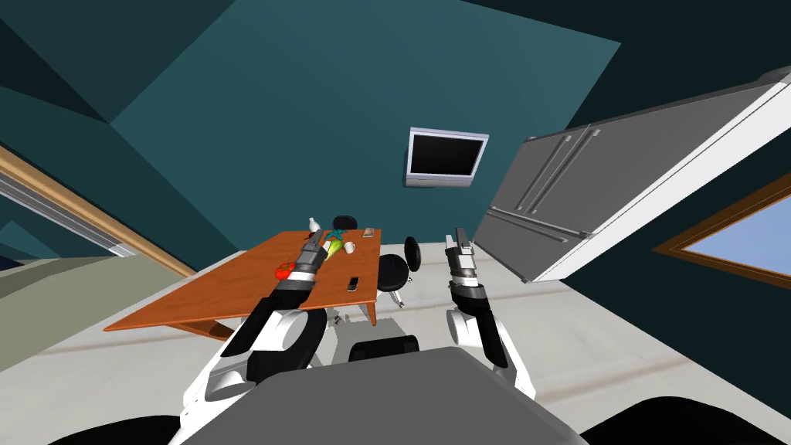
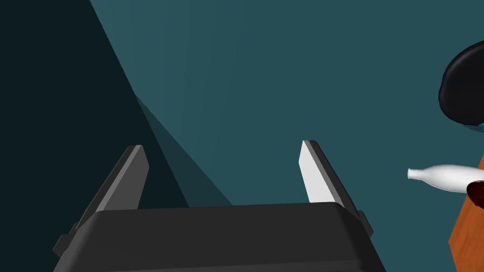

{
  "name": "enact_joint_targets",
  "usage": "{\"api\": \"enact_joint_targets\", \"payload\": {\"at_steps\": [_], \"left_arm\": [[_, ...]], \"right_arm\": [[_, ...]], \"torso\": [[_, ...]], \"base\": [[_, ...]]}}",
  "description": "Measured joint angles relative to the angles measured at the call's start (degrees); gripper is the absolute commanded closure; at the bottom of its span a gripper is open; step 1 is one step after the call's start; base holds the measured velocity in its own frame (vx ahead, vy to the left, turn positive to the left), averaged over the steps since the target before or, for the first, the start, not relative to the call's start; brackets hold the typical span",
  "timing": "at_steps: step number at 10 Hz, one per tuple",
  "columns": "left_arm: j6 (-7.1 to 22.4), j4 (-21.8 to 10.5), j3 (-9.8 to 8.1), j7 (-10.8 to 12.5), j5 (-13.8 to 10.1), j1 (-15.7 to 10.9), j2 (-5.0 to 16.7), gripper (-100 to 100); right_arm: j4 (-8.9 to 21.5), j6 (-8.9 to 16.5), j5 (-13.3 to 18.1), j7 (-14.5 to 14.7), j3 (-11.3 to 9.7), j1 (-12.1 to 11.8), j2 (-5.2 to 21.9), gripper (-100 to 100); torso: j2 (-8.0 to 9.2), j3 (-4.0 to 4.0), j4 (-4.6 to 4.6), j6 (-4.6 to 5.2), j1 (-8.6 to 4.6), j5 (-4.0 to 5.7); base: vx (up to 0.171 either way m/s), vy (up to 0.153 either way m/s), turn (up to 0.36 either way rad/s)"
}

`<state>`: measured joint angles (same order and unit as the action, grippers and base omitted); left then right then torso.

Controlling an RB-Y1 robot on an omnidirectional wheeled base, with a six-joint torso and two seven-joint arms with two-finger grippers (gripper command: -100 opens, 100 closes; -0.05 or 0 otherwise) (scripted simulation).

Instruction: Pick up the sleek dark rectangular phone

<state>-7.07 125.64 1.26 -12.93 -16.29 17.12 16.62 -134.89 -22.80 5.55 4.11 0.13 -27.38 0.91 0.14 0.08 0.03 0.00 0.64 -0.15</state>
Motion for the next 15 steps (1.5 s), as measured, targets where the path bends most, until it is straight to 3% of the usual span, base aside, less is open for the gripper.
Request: {"api": "enact_joint_targets", "payload": {"at_steps": [9,13,14,15], "left_arm": [[12.32,-5.57,0.38,-4.30,-7.95,-5.09,5.62,-100],[17.71,-9.05,1.61,-6.17,-11.36,-6.87,8.44,-100],[19.03,-9.86,1.73,-6.26,-12.75,-7.15,10.13,-100],[19.97,-10.80,2.17,-6.59,-13.01,-7.74,10.21,-100]], "right_arm": [[0.00,0.00,0.00,0.00,-0.01,0.00,-0.01,0],[0.00,0.00,0.00,0.00,-0.01,-0.01,-0.01,0],[0.00,0.00,0.00,0.00,-0.01,0.00,-0.01,0],[0.00,0.00,0.00,0.00,-0.01,-0.01,-0.01,0]], "torso": [[-0.13,-0.07,-0.03,0.01,-0.26,0.06],[-0.11,-0.06,-0.02,-0.01,-0.41,0.08],[-0.13,-0.07,-0.03,0.01,-0.45,0.09],[-0.17,-0.09,-0.03,0.00,-0.50,0.10]], "base": [[-0.026,0.115,-0.062],[-0.026,0.074,-0.096],[-0.010,0.043,-0.079],[-0.005,0.040,-0.180]]}}
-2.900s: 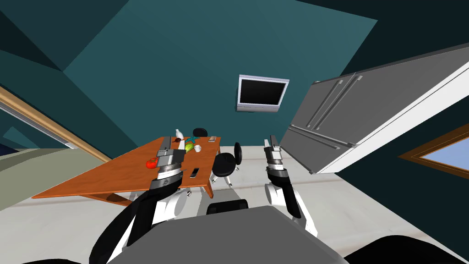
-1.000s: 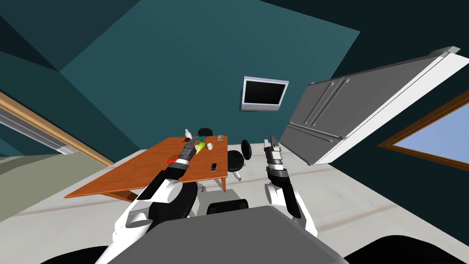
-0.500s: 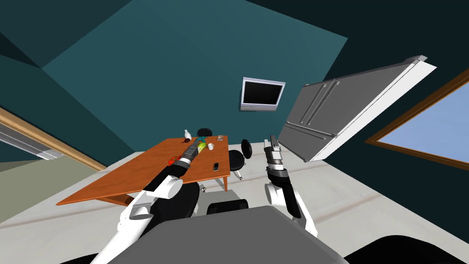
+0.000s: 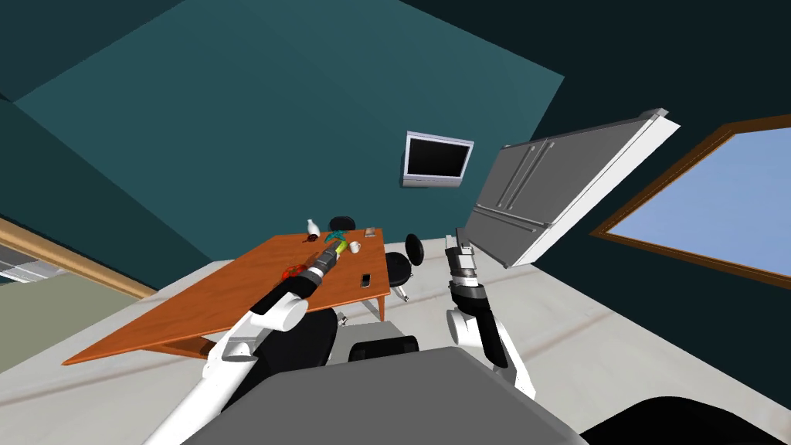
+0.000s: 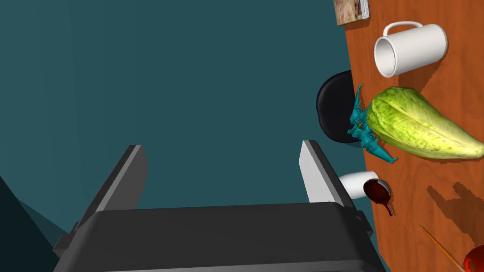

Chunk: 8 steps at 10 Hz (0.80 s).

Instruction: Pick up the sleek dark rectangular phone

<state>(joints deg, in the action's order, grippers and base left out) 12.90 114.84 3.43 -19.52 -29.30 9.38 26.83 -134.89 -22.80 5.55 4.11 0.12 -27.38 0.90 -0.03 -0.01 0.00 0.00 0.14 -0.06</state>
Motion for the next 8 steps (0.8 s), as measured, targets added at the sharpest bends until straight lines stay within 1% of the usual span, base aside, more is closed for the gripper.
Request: {"api": "enact_joint_targets", "payload": {"at_steps": [1,2,3,4,5,6,7,8], "left_arm": [[1.45,-0.81,0.49,-0.39,-0.82,-0.27,0.94,-100],[3.43,-2.04,1.33,-0.96,-1.56,-0.73,1.80,-100],[4.37,-3.08,1.95,-1.37,-2.06,-0.89,2.40,-100],[5.30,-4.80,2.79,-1.66,-3.16,-1.27,3.92,-100],[6.62,-4.98,3.00,-1.80,-3.24,-1.39,4.11,-100],[8.36,-6.15,3.75,-2.03,-3.44,-1.92,4.64,-100],[9.04,-7.03,4.32,-2.23,-3.95,-1.95,5.38,-100],[9.64,-8.53,5.22,-2.41,-5.29,-1.99,7.33,-100]], "right_arm": [[0.00,0.00,0.00,0.00,0.00,0.00,0.00,0],[0.00,0.00,0.00,0.00,0.00,0.00,0.00,0],[0.00,0.00,0.00,0.00,0.00,0.00,0.00,0],[0.00,0.00,0.00,0.00,0.00,0.00,0.00,0],[0.00,0.00,0.00,0.00,0.00,0.00,0.00,0],[0.00,0.00,0.00,0.00,-0.01,0.00,0.00,0],[0.00,0.00,0.00,0.00,0.00,-0.01,0.00,0],[0.00,0.00,0.00,0.00,-0.01,0.00,0.00,0]], "torso": [[-0.02,-0.01,-0.01,0.02,-0.01,0.01],[-0.04,-0.03,-0.01,0.02,0.05,0.00],[-0.04,-0.02,-0.01,-0.01,0.01,0.00],[-0.06,-0.03,-0.01,0.03,-0.06,0.02],[-0.06,-0.03,-0.01,-0.02,-0.11,0.03],[-0.09,-0.05,-0.02,0.02,-0.16,0.04],[-0.09,-0.05,-0.02,-0.02,-0.16,0.04],[-0.11,-0.06,-0.03,0.02,-0.18,0.05]], "base": [[-0.003,0.061,-0.234],[-0.005,0.044,-0.102],[-0.002,0.021,-0.216],[0.000,0.016,-0.102],[0.006,0.002,-0.192],[0.007,0.002,-0.112],[0.013,-0.007,-0.216],[0.028,-0.018,-0.326]]}}
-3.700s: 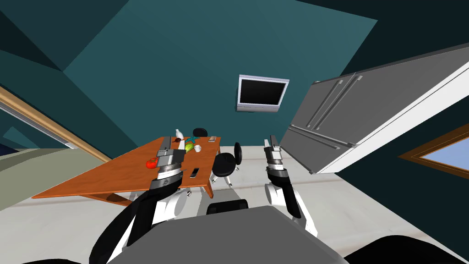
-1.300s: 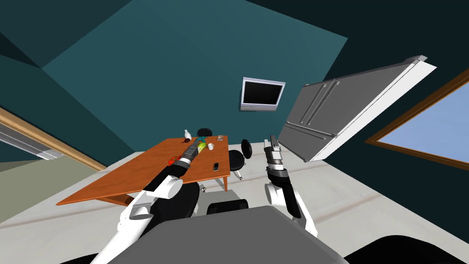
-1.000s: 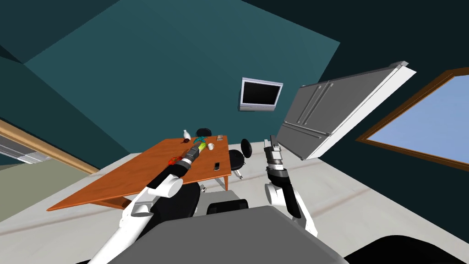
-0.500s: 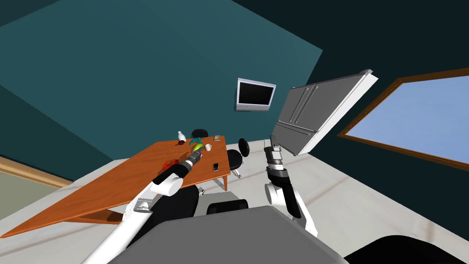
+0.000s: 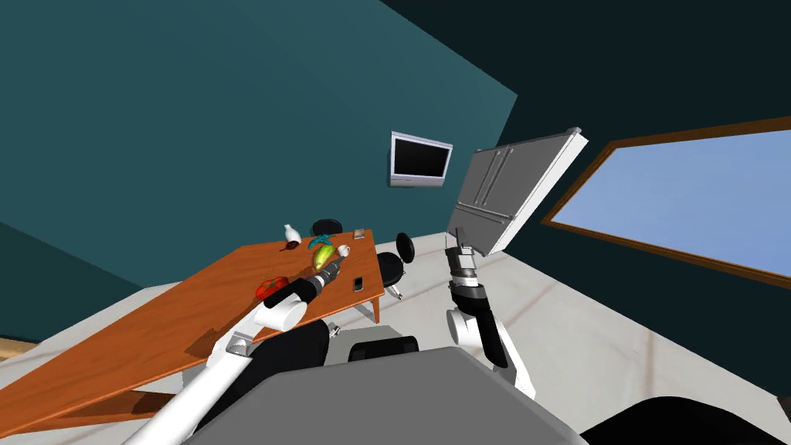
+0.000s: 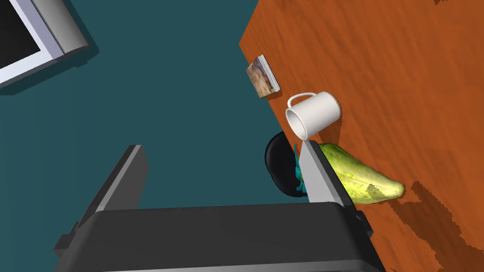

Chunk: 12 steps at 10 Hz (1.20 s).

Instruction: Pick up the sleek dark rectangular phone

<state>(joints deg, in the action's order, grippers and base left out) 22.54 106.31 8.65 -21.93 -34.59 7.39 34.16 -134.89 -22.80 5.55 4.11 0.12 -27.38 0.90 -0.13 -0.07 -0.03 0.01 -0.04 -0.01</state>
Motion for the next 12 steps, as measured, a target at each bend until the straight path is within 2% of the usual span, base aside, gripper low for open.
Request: {"api": "enact_joint_targets", "payload": {"at_steps": [2,3,4,7,8,10,11,12], "left_arm": [[2.92,-4.66,3.10,-0.57,-2.37,-1.45,3.57,-100],[4.69,-6.18,4.46,-0.74,-2.90,-1.13,5.13,-100],[6.54,-6.53,4.85,-0.46,-1.99,-0.87,4.94,-100],[8.44,-10.35,7.82,-0.89,-3.77,-0.45,8.21,-100],[8.88,-11.94,8.67,-1.04,-4.06,-0.79,8.54,-100],[9.12,-16.70,11.82,-2.23,-6.34,-0.47,11.50,-100],[10.26,-16.99,12.31,-1.94,-5.98,-0.34,11.87,-100],[11.47,-19.00,13.53,-1.84,-6.19,-1.14,12.39,-100]], "right_arm": [[0.00,0.00,0.00,0.00,0.00,0.00,0.00,0],[0.00,0.00,0.00,0.00,0.00,0.00,0.00,0],[0.00,0.00,0.00,0.00,0.01,-0.01,0.00,0],[0.00,0.00,0.00,0.00,0.00,-0.01,0.00,0],[0.00,0.00,0.00,0.00,0.01,-0.01,0.00,0],[0.00,0.00,0.00,0.00,0.00,-0.01,0.00,0],[-0.01,0.00,0.00,0.00,0.01,-0.02,0.00,0],[0.00,0.00,0.00,0.00,0.00,-0.01,0.00,0]], "torso": [[-0.13,-0.08,-0.03,0.02,-0.10,0.02],[-0.15,-0.09,-0.04,0.00,-0.17,0.03],[-0.10,-0.06,-0.02,-0.06,-0.13,0.03],[-0.08,-0.05,-0.02,-0.03,-0.11,0.03],[-0.09,-0.05,-0.02,-0.04,-0.11,0.03],[-0.19,-0.11,-0.04,-0.02,-0.23,0.05],[-0.15,-0.09,-0.03,-0.07,-0.18,0.05],[-0.15,-0.08,-0.03,-0.01,-0.17,0.04]], "base": [[0.049,-0.040,-0.408],[0.036,-0.027,-0.103],[0.038,-0.039,-0.240],[0.037,-0.026,-0.154],[0.050,-0.042,-0.313],[0.066,-0.048,-0.242],[0.051,-0.034,-0.250],[0.071,-0.051,-0.394]]}}
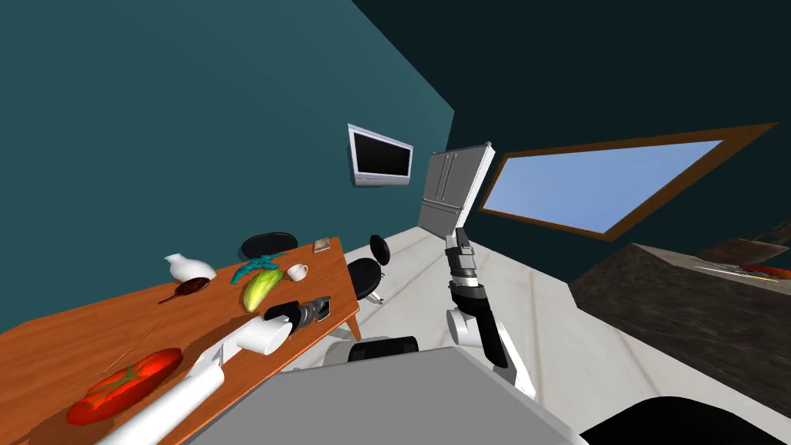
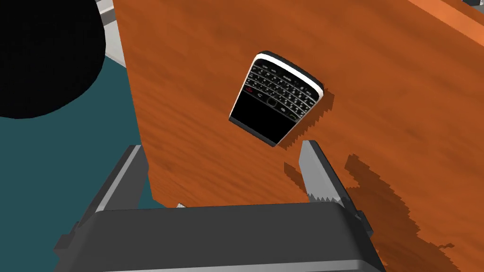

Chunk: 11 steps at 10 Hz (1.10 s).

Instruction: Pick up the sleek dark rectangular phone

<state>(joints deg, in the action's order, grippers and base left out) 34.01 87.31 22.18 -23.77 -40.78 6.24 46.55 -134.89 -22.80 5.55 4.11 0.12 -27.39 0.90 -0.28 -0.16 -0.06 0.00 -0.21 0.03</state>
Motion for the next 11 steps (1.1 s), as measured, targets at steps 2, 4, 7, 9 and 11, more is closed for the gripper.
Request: {"api": "enact_joint_targets", "payload": {"at_steps": [2,4,7,9,11], "left_arm": [[1.11,-2.79,2.20,-0.05,0.15,0.63,1.20,-100],[2.52,-6.51,4.60,-0.87,-1.99,0.22,3.73,-100],[5.14,-11.19,8.12,-1.05,-2.64,0.03,6.36,-100],[6.79,-12.01,9.64,-0.38,-2.71,0.92,8.73,-100],[6.86,-12.18,9.74,-0.44,-2.76,0.89,8.80,-100]], "right_arm": [[0.00,0.00,0.00,0.00,0.01,-0.01,0.00,0],[0.00,0.00,0.00,0.00,0.00,0.00,0.00,0],[0.00,0.00,0.00,0.00,0.01,-0.01,0.00,0],[0.00,0.00,0.00,0.00,0.01,-0.01,0.00,0],[0.00,0.00,0.00,0.00,0.01,-0.01,0.00,0]], "torso": [[0.01,0.00,0.00,-0.08,-0.01,0.02],[-0.02,-0.01,-0.01,-0.03,-0.01,0.00],[-0.07,-0.04,-0.02,-0.05,-0.05,0.02],[-0.04,-0.03,-0.01,-0.05,-0.10,0.03],[0.19,0.11,0.04,-0.09,0.03,0.00]], "base": [[0.056,-0.030,-0.118],[0.075,-0.047,-0.314],[0.081,-0.039,-0.223],[0.056,-0.038,-0.124],[0.011,0.010,-0.028]]}}
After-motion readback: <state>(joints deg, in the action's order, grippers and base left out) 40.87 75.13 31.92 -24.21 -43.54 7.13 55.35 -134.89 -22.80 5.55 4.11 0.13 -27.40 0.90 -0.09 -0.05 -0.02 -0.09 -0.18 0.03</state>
